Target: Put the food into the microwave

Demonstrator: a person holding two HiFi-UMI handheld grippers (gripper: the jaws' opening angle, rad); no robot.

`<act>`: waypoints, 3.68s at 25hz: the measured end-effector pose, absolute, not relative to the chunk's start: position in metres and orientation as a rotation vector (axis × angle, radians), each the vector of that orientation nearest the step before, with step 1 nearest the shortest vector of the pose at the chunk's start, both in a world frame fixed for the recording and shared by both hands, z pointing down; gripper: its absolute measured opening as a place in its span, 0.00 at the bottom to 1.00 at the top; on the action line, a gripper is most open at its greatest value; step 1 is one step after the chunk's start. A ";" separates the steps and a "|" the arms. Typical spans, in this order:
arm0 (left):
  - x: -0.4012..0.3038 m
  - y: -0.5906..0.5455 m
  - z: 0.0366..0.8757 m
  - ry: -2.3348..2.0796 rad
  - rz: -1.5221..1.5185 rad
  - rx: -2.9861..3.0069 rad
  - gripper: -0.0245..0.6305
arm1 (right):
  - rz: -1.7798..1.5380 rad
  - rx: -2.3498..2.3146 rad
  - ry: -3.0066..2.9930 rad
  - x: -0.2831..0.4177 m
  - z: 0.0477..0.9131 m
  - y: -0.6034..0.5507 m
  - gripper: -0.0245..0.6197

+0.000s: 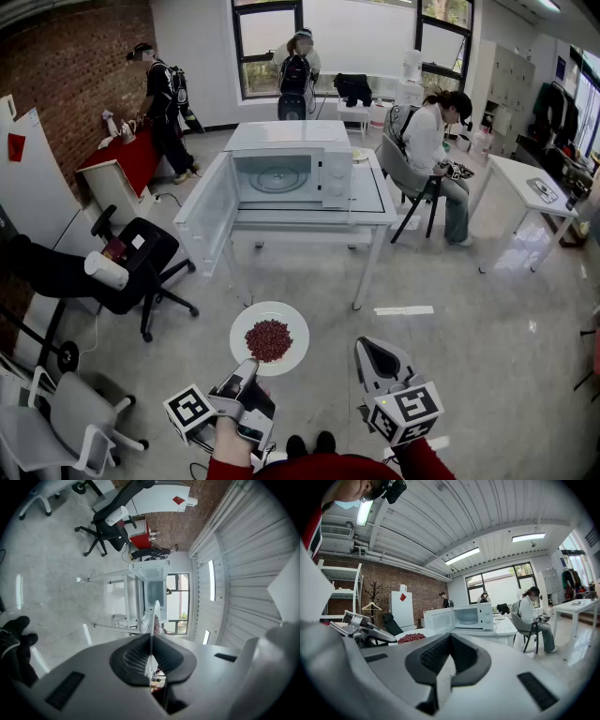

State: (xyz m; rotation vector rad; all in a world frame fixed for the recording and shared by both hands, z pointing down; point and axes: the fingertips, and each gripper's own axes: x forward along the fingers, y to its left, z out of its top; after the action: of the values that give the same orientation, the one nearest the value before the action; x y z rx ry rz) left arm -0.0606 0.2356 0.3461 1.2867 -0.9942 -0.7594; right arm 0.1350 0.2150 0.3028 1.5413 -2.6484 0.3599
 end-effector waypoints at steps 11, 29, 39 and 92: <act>-0.056 0.232 0.349 -0.988 -0.751 1.280 0.07 | 0.380 1.522 -2.651 0.134 0.306 0.212 0.06; -0.038 0.187 0.338 -1.048 -0.764 1.345 0.07 | 0.313 1.519 -2.688 0.164 0.294 0.180 0.06; -0.022 0.151 0.329 -1.050 -0.794 1.360 0.07 | 0.255 1.540 -2.725 0.169 0.277 0.150 0.06; -0.062 -0.195 0.384 -1.102 -0.735 1.368 0.07 | 0.399 1.271 -2.560 0.063 0.353 -0.186 0.06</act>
State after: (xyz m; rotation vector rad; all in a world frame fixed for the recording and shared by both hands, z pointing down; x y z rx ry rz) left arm -0.0615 -0.1949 0.3845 1.3683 -1.1022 -0.7353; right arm 0.0630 -0.1857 0.3533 1.2706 -2.5601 0.3991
